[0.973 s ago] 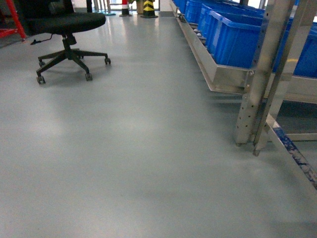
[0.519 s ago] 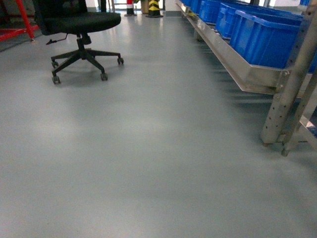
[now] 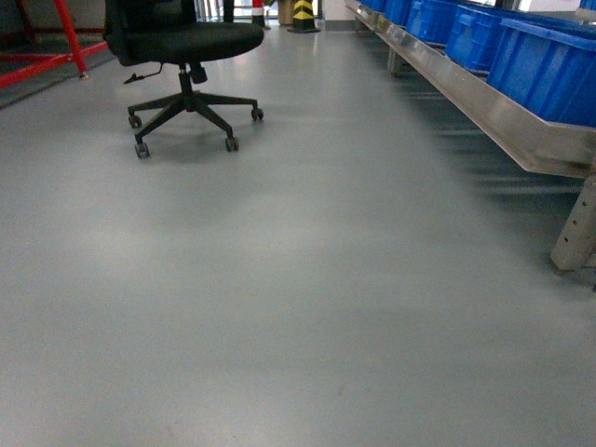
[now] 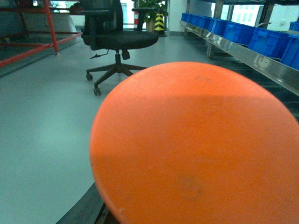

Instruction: Pick capacitor and pack into box

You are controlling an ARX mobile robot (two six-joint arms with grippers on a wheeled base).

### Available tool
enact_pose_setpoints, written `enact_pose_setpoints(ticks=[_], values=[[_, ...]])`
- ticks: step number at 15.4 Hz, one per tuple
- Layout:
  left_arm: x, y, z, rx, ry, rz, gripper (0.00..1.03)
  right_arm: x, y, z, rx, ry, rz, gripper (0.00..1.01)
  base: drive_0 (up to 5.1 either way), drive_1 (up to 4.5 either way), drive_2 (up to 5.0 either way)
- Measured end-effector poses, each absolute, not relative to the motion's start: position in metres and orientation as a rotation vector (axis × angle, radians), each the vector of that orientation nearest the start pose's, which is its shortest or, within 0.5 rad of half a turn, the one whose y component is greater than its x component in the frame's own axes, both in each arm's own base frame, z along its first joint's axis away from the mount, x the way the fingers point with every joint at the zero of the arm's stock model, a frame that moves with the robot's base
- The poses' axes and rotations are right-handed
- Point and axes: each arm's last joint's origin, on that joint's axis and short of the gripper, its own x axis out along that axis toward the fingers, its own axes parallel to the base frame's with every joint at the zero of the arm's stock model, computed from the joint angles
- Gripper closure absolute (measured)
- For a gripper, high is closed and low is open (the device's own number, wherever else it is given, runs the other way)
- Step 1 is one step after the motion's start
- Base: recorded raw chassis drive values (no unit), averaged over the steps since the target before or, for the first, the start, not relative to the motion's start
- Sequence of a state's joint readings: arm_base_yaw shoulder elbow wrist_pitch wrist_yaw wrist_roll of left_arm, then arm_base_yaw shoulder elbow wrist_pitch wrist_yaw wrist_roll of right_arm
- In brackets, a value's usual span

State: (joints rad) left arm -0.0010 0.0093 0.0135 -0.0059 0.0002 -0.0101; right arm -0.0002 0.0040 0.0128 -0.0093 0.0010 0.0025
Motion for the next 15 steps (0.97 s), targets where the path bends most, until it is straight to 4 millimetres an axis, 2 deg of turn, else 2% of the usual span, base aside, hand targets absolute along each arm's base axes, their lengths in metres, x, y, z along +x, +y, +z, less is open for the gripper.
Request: enact_pose_setpoints(ticks=[15], values=[[0.0975, -0.0001, 0.167, -0.01, 0.0, 0.0, 0.59, 0.0972, 0.0, 0.167, 0.002, -0.003, 0.0, 0.03, -5.0, 2.49, 2.5]])
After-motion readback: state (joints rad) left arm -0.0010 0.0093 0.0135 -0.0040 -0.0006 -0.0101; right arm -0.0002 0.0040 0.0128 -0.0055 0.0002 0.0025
